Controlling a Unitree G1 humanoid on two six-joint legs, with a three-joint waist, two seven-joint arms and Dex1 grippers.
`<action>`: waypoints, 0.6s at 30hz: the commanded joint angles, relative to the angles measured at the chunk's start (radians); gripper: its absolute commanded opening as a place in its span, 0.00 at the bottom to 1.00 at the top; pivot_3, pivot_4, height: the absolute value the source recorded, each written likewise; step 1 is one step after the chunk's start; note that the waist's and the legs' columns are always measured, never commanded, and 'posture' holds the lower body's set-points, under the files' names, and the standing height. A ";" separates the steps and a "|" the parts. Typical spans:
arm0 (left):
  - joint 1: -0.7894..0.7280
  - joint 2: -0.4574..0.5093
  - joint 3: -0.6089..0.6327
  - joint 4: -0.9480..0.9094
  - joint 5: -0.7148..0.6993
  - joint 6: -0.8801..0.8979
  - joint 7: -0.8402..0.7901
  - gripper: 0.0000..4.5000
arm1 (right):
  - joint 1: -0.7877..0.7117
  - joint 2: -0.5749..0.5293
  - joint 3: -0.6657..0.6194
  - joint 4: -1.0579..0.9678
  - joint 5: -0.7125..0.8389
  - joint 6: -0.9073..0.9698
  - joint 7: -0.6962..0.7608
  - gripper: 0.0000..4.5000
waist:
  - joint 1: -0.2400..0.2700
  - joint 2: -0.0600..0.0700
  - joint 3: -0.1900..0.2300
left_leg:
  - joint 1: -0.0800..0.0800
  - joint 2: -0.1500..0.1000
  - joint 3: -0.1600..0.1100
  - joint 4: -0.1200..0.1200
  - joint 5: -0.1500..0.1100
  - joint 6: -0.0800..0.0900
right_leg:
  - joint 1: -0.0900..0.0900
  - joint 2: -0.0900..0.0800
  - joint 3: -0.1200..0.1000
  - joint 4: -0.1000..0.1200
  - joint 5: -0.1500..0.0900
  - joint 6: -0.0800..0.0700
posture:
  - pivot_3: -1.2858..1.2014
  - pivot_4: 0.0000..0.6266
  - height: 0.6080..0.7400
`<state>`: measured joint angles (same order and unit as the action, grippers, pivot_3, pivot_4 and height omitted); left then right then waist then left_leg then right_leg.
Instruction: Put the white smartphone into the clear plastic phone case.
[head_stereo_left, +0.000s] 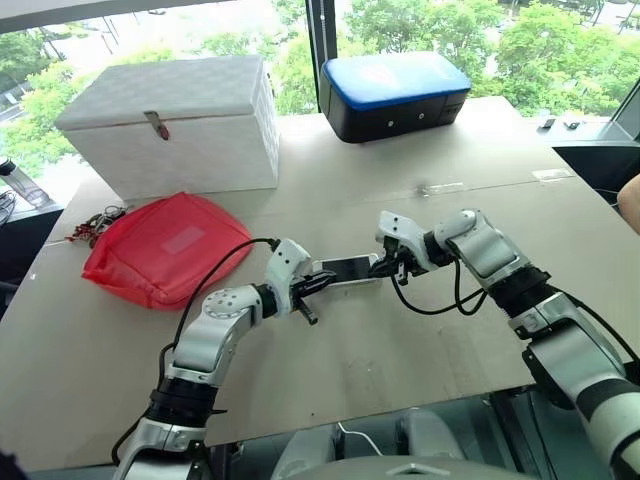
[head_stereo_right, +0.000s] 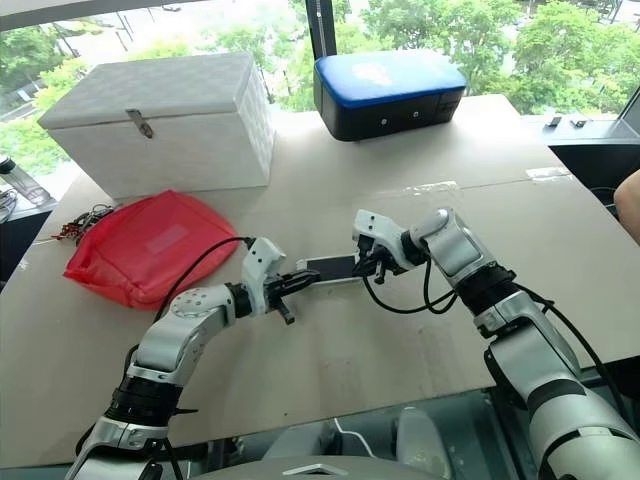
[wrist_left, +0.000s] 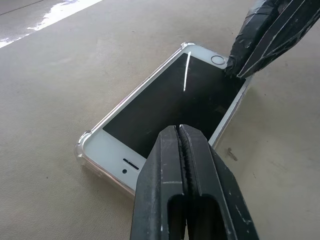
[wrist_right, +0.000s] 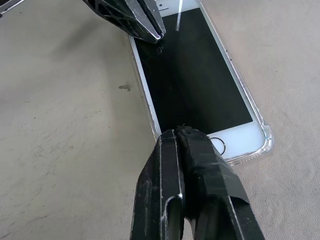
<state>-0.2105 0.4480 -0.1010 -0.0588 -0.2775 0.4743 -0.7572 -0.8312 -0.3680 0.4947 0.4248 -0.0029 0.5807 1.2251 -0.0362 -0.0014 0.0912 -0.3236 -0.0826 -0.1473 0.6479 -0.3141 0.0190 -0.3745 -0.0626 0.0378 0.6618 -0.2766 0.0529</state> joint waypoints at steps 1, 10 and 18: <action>0.004 0.001 0.004 -0.039 -0.004 0.001 0.008 0.01 | 0.110 0.007 0.159 0.180 -0.108 0.079 0.009 0.00 | 0.000 0.001 -0.003 | 0.000 0.000 0.000 0.000 0.000 0.000 | 0.000 0.000 0.000 0.000 0.000 0.000 | 0.52 0.24 1.00; 0.002 -0.016 -0.001 -0.033 -0.005 -0.002 0.017 0.01 | 0.118 0.005 0.184 0.208 -0.150 0.113 0.014 0.00 | 0.003 0.001 -0.008 | 0.000 0.000 0.000 -0.001 0.000 0.000 | 0.000 0.000 0.000 -0.001 0.000 0.000 | 0.52 0.24 1.00; -0.003 -0.017 -0.007 -0.022 -0.002 -0.011 0.014 0.01 | 0.119 0.004 0.178 0.222 -0.164 0.123 0.016 0.00 | 0.008 0.001 -0.013 | 0.000 0.000 -0.001 -0.001 0.000 0.000 | 0.001 0.000 0.000 -0.002 0.000 0.000 | 0.52 0.24 1.00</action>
<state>-0.2039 0.4313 -0.1123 -0.0588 -0.2772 0.4763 -0.7391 -0.8325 -0.3491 0.4947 0.4500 -0.0431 0.5929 1.2391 -0.0283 -0.0001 0.0779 -0.3232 -0.0826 -0.1482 0.6468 -0.3143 0.0191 -0.3737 -0.0628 0.0372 0.6602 -0.2769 0.0531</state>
